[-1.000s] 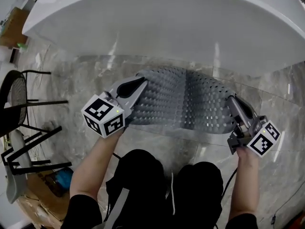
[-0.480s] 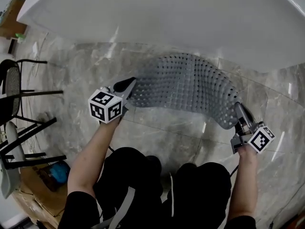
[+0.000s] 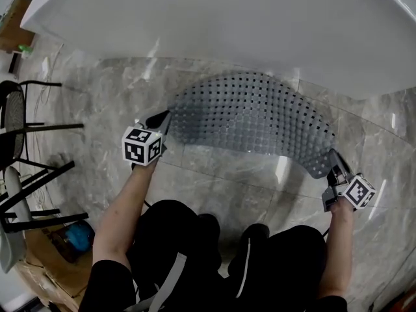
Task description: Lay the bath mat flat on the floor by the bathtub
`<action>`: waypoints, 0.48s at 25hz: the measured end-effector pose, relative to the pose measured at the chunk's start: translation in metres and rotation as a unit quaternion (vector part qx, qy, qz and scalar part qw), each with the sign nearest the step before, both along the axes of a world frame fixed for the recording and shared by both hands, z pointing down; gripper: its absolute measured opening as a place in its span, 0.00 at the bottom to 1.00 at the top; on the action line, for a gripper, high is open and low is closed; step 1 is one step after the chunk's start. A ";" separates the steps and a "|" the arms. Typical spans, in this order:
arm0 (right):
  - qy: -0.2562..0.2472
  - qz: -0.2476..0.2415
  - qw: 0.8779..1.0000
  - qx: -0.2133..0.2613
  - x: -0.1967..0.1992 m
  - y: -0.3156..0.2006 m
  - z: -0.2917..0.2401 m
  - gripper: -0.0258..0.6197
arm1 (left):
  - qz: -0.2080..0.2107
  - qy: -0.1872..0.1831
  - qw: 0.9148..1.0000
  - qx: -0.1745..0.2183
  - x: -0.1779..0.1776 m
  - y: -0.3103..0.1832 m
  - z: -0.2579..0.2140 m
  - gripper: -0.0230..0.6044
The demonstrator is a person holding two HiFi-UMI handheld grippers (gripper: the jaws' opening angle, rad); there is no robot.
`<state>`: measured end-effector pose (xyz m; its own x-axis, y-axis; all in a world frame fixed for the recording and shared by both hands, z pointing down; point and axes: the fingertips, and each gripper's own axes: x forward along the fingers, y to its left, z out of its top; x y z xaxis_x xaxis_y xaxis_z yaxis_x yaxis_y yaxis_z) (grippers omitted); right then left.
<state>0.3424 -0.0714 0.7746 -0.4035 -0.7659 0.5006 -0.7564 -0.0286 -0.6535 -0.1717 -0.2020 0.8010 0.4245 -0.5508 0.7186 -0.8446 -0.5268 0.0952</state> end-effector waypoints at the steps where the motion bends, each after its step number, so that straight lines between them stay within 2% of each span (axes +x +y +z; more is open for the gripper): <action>1: 0.009 0.000 1.000 -0.005 0.002 0.001 0.003 0.11 | 0.000 -0.002 1.000 0.004 -0.001 0.000 0.002 0.05; 6: 0.049 0.001 0.998 -0.034 0.013 0.012 0.024 0.14 | 0.029 0.002 0.999 -0.028 0.010 0.019 0.030 0.05; 12: 0.041 -0.012 0.997 -0.067 0.002 0.025 0.040 0.12 | 0.110 -0.007 0.990 -0.085 0.050 0.053 0.076 0.05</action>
